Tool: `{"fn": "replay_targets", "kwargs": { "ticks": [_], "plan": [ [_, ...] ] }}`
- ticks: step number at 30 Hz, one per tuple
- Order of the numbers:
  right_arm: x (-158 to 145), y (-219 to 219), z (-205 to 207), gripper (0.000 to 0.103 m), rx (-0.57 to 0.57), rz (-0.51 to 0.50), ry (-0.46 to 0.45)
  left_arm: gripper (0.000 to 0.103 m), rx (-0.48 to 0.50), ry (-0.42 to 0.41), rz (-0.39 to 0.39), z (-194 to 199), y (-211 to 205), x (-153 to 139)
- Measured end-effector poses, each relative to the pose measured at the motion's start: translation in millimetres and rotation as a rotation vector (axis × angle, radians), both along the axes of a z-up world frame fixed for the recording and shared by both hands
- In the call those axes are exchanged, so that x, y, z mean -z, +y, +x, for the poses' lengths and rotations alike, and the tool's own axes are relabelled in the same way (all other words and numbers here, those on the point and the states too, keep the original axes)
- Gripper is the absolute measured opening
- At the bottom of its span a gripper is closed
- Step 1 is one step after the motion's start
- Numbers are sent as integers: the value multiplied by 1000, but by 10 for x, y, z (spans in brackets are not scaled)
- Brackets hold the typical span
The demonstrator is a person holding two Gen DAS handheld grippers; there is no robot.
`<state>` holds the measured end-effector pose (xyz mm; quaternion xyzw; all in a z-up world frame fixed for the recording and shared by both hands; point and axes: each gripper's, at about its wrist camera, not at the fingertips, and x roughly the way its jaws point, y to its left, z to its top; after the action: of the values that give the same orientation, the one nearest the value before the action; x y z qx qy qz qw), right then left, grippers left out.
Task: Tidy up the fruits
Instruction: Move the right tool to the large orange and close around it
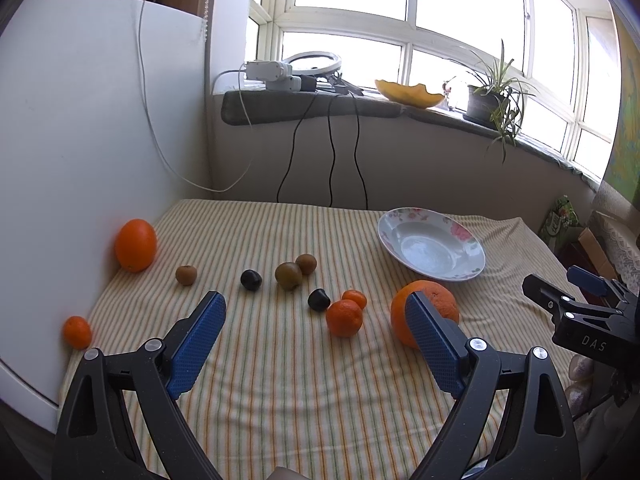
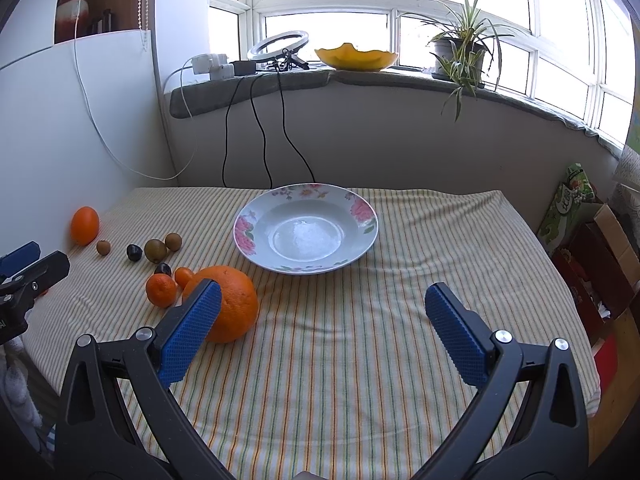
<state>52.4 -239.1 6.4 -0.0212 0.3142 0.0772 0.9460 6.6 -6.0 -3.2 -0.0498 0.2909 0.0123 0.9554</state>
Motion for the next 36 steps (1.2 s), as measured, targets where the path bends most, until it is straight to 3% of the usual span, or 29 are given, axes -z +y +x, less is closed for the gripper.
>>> {"fn": "replay_targets", "kwargs": {
  "ticks": [10, 20, 27, 36],
  "plan": [
    [42, -20, 58, 103, -52, 51, 34, 91, 52, 40, -70, 87, 17, 119],
    [105, -1, 219, 103, -137, 125, 110, 90, 115, 113, -188, 209, 28, 315],
    [242, 13, 366, 103, -200, 214, 201, 83, 179, 141, -229, 297, -71, 377],
    [429, 72, 495, 92, -252, 291, 299, 70, 268, 176, -258, 412, -216, 483]
  ]
}}
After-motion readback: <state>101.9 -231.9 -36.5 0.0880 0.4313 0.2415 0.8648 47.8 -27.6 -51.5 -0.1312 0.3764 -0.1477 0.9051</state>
